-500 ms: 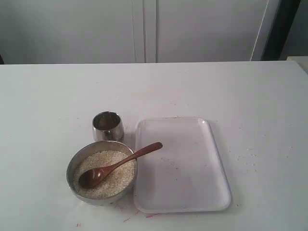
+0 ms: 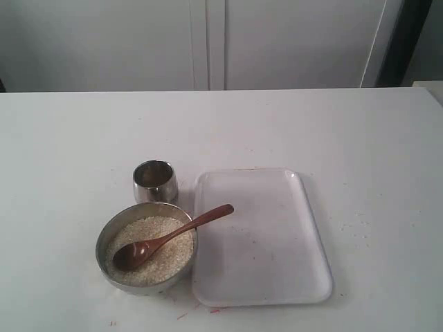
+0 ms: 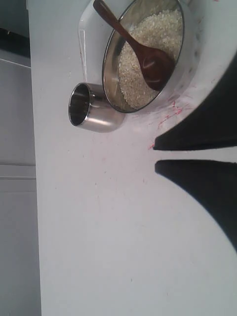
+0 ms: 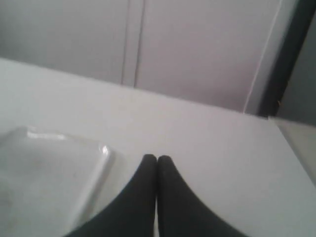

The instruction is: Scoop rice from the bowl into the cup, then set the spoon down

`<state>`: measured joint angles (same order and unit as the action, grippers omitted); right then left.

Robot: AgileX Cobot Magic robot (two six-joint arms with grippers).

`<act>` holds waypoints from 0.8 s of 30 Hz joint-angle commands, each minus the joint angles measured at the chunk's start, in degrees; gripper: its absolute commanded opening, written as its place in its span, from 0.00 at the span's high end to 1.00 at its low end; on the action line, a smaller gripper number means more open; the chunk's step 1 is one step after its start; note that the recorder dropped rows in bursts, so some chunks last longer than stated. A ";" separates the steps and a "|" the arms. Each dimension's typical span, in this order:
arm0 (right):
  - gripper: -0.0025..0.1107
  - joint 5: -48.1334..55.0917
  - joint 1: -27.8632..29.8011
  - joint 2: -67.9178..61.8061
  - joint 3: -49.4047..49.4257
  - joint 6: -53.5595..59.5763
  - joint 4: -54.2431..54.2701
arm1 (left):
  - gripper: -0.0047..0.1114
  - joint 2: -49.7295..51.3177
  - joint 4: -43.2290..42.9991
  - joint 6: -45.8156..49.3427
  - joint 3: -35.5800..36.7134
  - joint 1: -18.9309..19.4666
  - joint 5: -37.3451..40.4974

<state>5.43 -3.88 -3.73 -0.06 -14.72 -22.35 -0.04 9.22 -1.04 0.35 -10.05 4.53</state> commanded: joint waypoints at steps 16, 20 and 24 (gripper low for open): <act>0.98 -28.75 0.42 0.25 0.06 -29.70 1.05 | 0.84 0.04 0.56 -0.03 -0.35 -0.50 -0.15; 0.98 -18.03 0.42 0.25 0.00 -47.46 -1.30 | 0.84 0.04 0.56 -0.03 -0.35 -0.50 -0.15; 0.98 -5.43 -1.52 -1.71 -3.81 -54.65 -8.71 | 0.84 0.04 0.56 -0.03 -0.35 -0.50 -0.15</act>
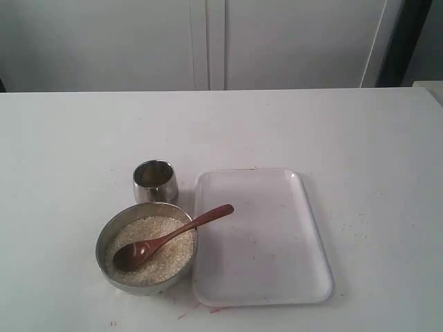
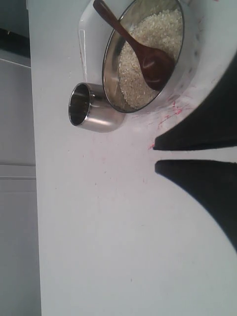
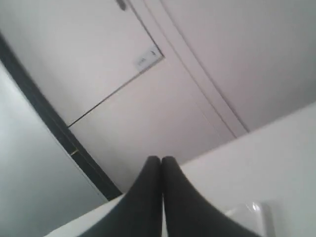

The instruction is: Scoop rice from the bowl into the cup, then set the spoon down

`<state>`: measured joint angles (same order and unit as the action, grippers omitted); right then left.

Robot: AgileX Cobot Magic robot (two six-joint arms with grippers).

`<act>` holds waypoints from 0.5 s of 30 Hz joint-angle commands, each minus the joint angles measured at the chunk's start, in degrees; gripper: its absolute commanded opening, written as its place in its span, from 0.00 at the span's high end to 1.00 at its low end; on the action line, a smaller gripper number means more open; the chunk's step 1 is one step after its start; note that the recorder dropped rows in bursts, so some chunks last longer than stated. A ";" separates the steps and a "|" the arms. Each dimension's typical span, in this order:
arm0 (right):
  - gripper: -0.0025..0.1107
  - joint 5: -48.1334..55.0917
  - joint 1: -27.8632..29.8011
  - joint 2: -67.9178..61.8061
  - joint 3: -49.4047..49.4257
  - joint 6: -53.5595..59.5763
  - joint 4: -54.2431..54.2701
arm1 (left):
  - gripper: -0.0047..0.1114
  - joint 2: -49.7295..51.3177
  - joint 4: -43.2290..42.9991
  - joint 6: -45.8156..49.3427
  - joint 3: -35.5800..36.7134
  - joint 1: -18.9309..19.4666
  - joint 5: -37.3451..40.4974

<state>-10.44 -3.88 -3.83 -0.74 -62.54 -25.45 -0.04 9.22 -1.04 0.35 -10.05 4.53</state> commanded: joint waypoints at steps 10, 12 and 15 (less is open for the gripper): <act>0.98 49.04 -19.58 -31.56 -34.44 36.89 3.59 | 0.84 0.04 0.56 -0.03 -0.35 -0.50 -0.15; 0.98 57.71 -20.10 -38.78 -42.49 49.39 5.23 | 0.84 0.04 0.56 -0.03 -0.35 -0.50 -0.15; 0.98 64.89 -21.27 -46.41 -54.95 60.46 9.17 | 0.84 0.04 0.56 -0.03 -0.35 -0.50 -0.15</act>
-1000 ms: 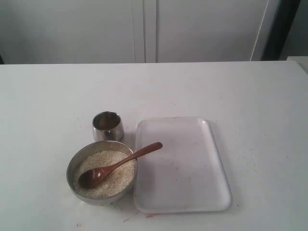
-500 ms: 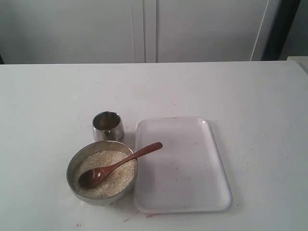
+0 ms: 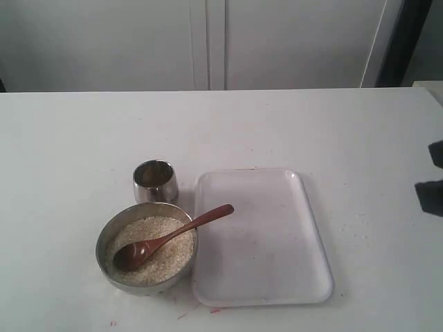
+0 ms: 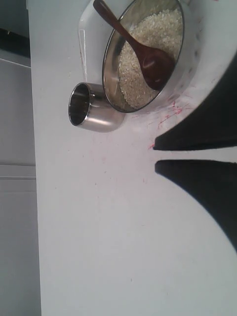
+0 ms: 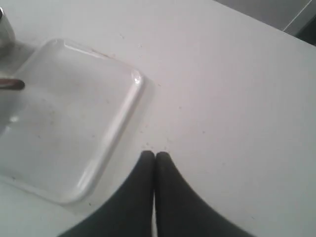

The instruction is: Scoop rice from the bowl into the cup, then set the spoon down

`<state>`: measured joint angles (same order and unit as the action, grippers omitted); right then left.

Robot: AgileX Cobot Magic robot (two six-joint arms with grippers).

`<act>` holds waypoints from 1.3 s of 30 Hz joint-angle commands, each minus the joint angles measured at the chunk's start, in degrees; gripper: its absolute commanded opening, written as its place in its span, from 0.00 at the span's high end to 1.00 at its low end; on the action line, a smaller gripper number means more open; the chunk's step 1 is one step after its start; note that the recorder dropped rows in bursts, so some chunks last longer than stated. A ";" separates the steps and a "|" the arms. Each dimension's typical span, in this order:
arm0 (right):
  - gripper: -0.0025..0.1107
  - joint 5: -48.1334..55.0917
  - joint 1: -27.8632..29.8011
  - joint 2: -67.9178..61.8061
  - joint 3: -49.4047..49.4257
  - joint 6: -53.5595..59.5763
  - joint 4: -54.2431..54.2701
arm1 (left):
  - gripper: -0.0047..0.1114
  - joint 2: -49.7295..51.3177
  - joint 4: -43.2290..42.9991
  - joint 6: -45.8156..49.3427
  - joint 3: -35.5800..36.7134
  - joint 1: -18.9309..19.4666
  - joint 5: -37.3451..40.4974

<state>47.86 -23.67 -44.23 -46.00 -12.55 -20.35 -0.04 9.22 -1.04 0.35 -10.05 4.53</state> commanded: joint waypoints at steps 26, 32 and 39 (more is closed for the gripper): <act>0.98 2.99 -18.56 -41.02 -24.49 32.13 7.40 | 0.84 0.04 0.56 -0.03 -0.35 -0.50 -0.15; 0.91 2.73 -18.56 -41.49 -24.49 37.19 7.40 | 0.84 0.04 0.56 -0.03 -0.35 -0.50 -0.15; 0.56 1.19 -18.56 -41.49 -24.49 43.62 7.47 | 0.84 0.04 0.56 -0.03 -0.35 -0.50 -0.15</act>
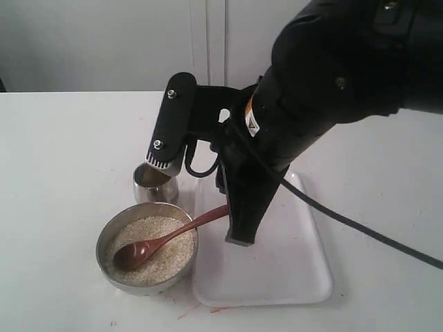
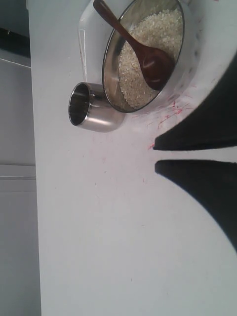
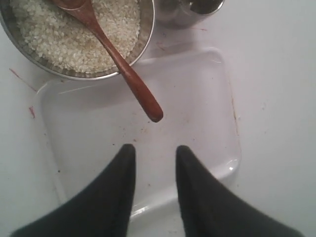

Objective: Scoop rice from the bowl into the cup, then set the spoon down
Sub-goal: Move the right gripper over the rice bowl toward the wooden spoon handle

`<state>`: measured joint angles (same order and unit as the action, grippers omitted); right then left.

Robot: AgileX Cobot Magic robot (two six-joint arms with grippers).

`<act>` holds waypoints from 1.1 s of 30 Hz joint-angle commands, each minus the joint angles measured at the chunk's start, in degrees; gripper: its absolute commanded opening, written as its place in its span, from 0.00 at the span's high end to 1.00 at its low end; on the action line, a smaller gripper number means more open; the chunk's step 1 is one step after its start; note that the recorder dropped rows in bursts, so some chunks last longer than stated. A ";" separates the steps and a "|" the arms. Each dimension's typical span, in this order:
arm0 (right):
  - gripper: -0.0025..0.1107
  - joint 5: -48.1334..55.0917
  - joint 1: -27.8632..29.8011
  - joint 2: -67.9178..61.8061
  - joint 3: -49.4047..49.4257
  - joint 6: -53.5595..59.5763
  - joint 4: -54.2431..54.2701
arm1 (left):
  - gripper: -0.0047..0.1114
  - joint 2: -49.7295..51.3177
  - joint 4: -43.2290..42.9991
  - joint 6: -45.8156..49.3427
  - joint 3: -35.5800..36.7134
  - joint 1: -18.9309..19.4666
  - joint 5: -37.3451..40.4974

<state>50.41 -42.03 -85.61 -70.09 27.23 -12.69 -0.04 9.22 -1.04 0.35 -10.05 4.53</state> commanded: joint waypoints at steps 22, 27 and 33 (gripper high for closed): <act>0.52 -1.33 -0.19 -8.94 -0.40 16.75 -0.19 | 0.84 0.04 0.56 -0.03 -0.35 -0.50 -0.15; 0.52 -2.47 -0.19 -10.38 -0.40 17.74 -0.19 | 0.84 0.04 0.56 -0.03 -0.35 -0.50 -0.15; 0.52 -4.54 -0.19 -12.19 -0.40 18.08 -0.38 | 0.84 0.04 0.56 -0.03 -0.35 -0.50 -0.15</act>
<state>46.89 -42.03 -97.01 -70.09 44.45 -12.69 -0.04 9.22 -1.04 0.35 -10.05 4.53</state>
